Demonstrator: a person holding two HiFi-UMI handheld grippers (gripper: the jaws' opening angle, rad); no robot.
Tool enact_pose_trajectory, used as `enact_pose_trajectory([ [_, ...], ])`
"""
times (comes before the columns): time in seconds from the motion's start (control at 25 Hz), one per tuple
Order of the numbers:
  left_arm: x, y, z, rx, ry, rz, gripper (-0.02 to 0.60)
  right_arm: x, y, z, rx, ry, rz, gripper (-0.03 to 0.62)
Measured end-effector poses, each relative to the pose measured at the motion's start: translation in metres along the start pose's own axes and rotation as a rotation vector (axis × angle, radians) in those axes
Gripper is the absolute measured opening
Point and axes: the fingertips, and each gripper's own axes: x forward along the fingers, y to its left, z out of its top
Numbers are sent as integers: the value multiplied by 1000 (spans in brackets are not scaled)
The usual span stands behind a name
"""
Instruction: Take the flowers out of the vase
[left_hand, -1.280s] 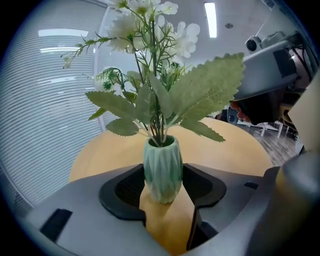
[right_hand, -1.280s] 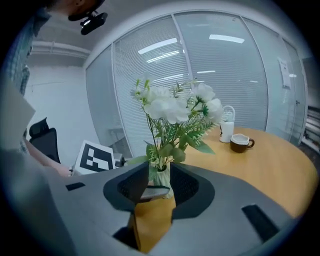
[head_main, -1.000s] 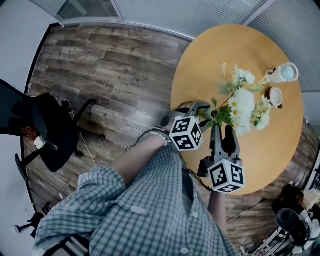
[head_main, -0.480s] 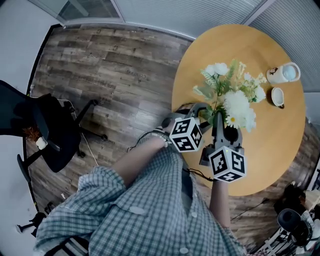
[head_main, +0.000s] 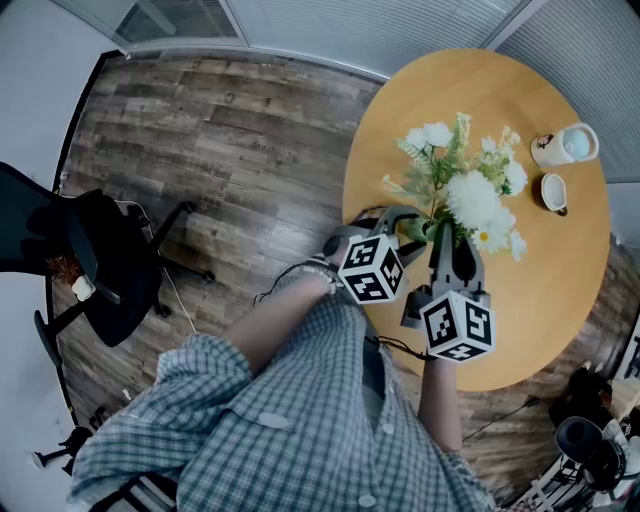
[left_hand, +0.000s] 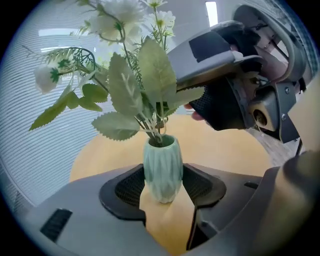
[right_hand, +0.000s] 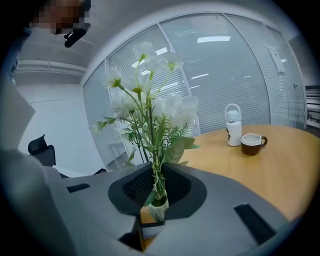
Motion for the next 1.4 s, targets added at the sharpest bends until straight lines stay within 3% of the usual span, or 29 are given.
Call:
enact_pose_trajectory([
  [0.88, 6, 1, 2, -4, 9, 0, 244, -46, -4, 98, 14, -218, 11, 41],
  [1.12, 7, 0, 1, 1, 10, -3, 244, -71, -19, 110, 19, -255, -41, 41],
  [1.4, 5, 0, 3, 7, 6, -12, 244, -82, -48, 89, 50, -184, -148, 40],
])
